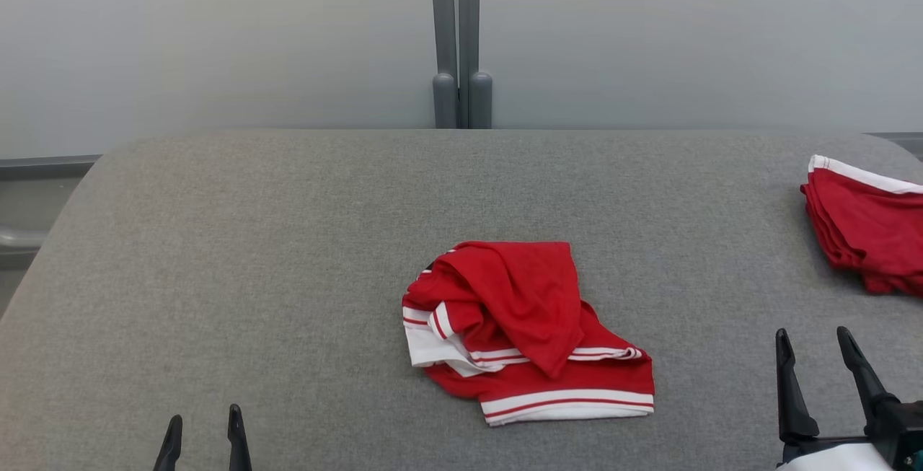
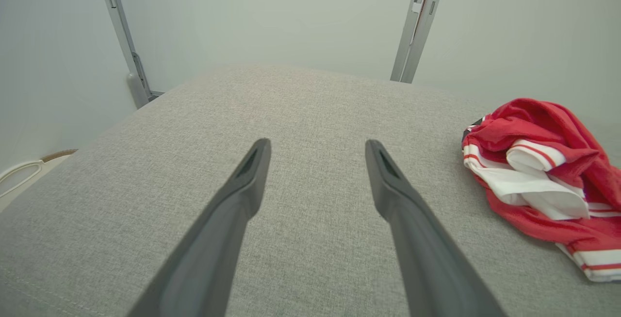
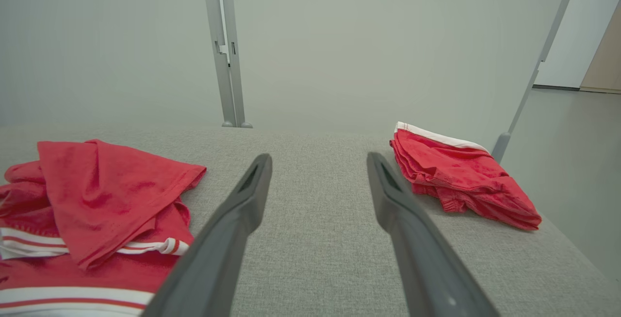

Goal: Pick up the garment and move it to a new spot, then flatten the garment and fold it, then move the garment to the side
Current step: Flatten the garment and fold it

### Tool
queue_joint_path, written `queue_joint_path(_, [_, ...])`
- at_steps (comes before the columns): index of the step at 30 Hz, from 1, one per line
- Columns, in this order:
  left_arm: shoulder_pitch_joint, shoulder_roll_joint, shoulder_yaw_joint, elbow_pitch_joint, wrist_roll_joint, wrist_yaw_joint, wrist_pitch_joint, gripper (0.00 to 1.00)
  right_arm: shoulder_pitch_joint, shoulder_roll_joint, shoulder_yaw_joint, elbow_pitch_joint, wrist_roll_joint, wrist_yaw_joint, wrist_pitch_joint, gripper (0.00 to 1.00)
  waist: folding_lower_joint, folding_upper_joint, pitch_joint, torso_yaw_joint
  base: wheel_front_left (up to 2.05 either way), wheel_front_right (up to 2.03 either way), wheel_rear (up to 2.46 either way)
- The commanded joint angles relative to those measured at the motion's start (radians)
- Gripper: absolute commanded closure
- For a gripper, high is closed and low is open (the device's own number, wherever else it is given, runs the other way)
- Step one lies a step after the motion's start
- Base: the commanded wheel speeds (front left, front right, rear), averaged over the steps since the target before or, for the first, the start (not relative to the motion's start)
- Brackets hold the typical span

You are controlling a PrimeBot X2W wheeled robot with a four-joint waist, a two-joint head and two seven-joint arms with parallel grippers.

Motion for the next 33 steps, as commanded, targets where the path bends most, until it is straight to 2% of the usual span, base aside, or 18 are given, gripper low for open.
queue_joint_path(1, [-0.010,-0.006,0.012,-0.001,0.013,-0.013,-0.003,0.00,-0.004,-0.002,0.005,0.002,0.003,0.000,0.000,0.00,0.0000,0.0000,0.007,-0.008,0.00,0.00,0.00])
queue_joint_path(6, [-0.077,-0.024,-0.042,-0.005,0.046,-0.056,-0.003,0.00,-0.033,-0.002,0.024,-0.003,-0.006,0.000,0.000,0.00,0.0000,0.0000,0.030,-0.040,0.00,0.00,0.00])
queue_joint_path(10, [-0.161,-0.028,-0.167,0.051,0.048,-0.083,-0.002,0.00,-0.054,-0.002,0.040,-0.011,-0.010,0.000,0.000,0.00,0.0000,0.0000,0.051,-0.078,0.00,0.00,0.00])
queue_joint_path(19, [-0.294,-0.026,-0.435,0.261,-0.046,-0.069,0.021,0.00,-0.072,-0.002,0.056,-0.011,0.012,0.000,0.000,0.00,0.0000,0.0000,0.126,-0.168,0.00,0.00,0.00])
queue_joint_path(25, [-0.345,-0.026,-0.508,0.381,-0.060,-0.047,0.038,0.00,-0.094,-0.002,0.049,-0.020,0.020,0.000,0.000,0.00,0.0000,0.0000,0.184,-0.197,0.00,0.00,0.00])
queue_joint_path(32, [-0.394,-0.026,-0.561,0.484,-0.115,-0.057,0.043,0.00,-0.118,-0.002,0.038,-0.022,0.024,0.000,0.000,0.00,0.0000,0.0000,0.222,-0.199,0.00,0.00,0.00])
queue_joint_path(33, [-0.400,-0.026,-0.569,0.493,-0.121,-0.057,0.043,0.32,-0.122,-0.002,0.037,-0.020,0.024,0.000,0.000,0.00,0.0000,0.0000,0.224,-0.197,0.00,0.00,0.00])
